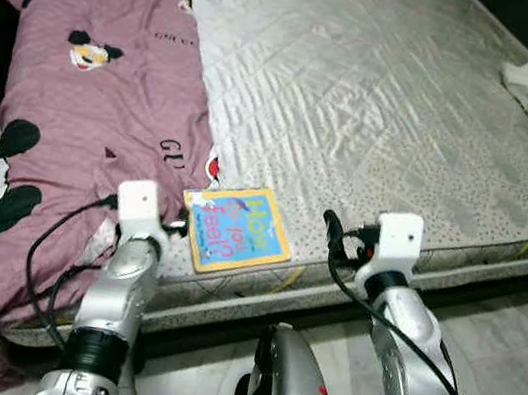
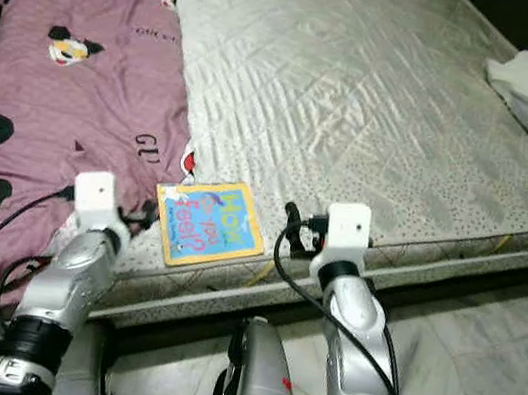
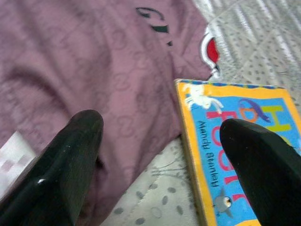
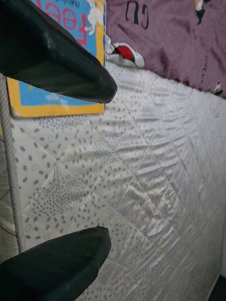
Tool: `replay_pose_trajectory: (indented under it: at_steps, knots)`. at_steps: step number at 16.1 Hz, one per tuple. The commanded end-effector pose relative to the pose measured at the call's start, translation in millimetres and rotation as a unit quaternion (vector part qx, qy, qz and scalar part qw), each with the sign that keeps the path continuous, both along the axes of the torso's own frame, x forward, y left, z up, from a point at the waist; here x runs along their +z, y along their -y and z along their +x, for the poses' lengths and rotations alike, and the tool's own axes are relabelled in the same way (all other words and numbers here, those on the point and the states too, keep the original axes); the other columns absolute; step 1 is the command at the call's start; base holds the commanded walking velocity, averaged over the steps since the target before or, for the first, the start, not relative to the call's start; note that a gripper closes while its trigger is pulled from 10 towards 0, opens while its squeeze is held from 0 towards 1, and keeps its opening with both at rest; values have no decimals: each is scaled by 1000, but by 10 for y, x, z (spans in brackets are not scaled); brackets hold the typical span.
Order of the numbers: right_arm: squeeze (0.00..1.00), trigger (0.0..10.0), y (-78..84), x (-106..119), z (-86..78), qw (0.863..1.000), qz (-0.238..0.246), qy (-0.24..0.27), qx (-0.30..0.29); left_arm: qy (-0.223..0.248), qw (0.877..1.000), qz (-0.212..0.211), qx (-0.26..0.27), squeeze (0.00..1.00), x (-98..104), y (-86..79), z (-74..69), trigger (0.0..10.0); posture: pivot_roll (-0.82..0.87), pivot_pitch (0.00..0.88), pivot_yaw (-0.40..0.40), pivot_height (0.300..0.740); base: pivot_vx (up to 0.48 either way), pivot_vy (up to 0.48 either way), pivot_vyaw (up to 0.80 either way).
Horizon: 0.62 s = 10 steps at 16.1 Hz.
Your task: Clean up the room
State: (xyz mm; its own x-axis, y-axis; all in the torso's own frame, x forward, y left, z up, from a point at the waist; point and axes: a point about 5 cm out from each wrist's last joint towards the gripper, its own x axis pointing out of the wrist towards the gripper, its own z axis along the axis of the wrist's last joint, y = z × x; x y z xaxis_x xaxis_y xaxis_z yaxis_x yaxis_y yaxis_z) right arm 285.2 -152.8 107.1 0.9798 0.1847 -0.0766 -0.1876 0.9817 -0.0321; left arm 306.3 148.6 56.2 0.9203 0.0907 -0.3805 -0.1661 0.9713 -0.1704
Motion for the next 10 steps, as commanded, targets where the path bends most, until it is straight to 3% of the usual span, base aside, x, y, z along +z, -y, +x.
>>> replay_pose_trajectory:
  at_steps: [1,3,6,10]
  knots:
    - [0,10000,47,21,-23,1000,-1,-1,-2,-7,1000,-6,0,0,-32,52,0,10000,-60,123,-90,566,0,0,0]
    - [0,10000,96,30,-55,1000,-9,-7,-13,-22,1000,-15,0,0,-115,65,23,10000,-76,137,-89,536,0,0,0]
    - [0,10000,134,36,-78,1000,-13,-12,-17,-11,1000,-21,-6,0,-78,61,95,10000,-84,144,-94,531,0,0,0]
    - [0,10000,156,50,-87,1000,-18,-14,-19,5,1000,2,-29,0,-27,79,198,10000,-98,148,-94,521,0,0,0]
